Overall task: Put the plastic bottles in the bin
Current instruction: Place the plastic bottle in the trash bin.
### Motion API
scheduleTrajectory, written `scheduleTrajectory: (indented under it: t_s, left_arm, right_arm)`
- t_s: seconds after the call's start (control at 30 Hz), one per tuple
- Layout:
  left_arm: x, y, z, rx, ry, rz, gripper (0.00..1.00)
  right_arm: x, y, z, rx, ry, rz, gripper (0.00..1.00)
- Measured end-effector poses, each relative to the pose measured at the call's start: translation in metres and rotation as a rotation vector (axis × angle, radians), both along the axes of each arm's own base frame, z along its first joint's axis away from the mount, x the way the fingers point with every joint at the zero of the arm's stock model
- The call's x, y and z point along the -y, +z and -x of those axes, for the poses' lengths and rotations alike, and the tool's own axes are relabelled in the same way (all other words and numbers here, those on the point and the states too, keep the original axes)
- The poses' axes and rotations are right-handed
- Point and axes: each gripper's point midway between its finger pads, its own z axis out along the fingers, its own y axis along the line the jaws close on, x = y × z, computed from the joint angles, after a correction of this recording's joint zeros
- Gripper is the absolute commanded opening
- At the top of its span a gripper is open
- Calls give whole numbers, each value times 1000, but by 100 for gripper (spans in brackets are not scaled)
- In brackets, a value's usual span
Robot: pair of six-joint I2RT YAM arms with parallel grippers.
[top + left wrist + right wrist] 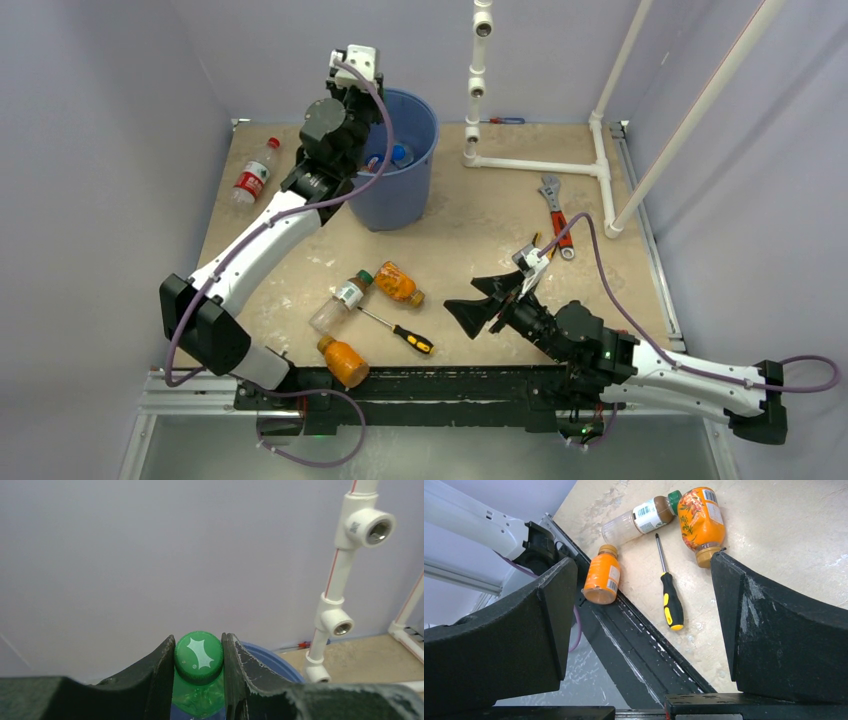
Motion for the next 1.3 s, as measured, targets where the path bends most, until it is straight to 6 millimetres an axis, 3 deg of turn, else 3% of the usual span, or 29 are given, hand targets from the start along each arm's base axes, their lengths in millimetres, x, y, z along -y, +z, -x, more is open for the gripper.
scheduleTrajectory:
  t_s: [0.17, 0.47, 0.67, 1.07, 1.3]
  left_arm:
    - [-10, -22, -12, -51, 83, -51, 0]
    - [-41, -119, -67, -259, 162, -74, 0]
    - [-30, -155, -81, -318, 125, -57, 0]
    - [-31, -160, -94, -291, 112, 30, 0]
    - [-24, -146, -87, -281, 57, 65, 0]
  right_arm:
    - [0, 1, 0, 2, 1, -5, 97]
    - [1, 4, 0, 4, -1, -13, 97]
    - [2, 5, 0, 7, -5, -20, 97]
    - [4, 2, 0, 4, -9, -12, 97]
    - [6, 2, -2, 5, -23, -18, 97]
